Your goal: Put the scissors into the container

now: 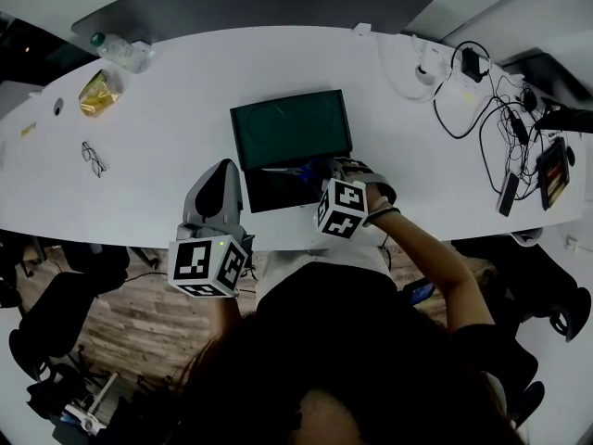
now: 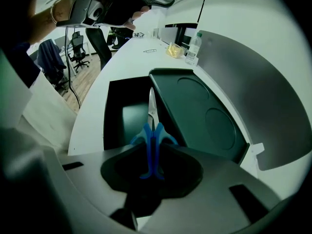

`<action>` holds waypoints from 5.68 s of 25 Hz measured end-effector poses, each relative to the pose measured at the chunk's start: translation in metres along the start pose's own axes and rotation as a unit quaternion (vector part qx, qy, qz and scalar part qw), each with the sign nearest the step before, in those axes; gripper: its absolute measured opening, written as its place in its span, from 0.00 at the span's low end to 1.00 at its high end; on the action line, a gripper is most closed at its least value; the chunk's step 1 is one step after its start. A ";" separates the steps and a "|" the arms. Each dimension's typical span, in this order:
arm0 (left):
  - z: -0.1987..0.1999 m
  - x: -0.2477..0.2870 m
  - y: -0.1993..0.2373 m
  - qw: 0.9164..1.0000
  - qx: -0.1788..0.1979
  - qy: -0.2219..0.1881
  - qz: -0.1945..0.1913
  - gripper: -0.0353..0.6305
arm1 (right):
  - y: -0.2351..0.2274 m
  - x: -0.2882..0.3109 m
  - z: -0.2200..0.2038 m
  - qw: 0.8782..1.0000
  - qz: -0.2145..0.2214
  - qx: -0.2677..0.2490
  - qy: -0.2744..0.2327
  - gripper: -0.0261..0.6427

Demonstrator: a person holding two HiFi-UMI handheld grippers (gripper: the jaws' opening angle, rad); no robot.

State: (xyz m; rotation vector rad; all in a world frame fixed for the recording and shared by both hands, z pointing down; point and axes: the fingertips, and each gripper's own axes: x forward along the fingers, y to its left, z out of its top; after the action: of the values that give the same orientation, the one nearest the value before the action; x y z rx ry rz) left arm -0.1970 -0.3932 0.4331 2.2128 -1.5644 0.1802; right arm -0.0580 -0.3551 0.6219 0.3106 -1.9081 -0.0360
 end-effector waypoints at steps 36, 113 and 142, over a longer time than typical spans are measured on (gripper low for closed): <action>-0.018 0.014 0.013 0.999 -0.020 0.024 0.012 0.07 | 0.011 0.021 -0.012 0.995 0.046 -0.029 0.088 0.21; 0.005 -0.150 -0.091 0.988 0.102 -0.083 -0.080 0.07 | 0.044 -0.249 0.072 0.828 -0.334 0.296 -0.340 0.05; -0.022 -0.195 -0.179 0.990 0.099 -0.083 -0.065 0.07 | 0.114 -0.304 0.028 0.827 -0.303 0.282 -0.381 0.05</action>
State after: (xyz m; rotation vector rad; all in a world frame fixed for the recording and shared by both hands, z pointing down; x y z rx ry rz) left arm -0.0986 -0.1651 0.3395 2.5325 -1.5389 0.1180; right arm -0.0093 -0.1784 0.3521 1.4905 -2.4920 -0.0189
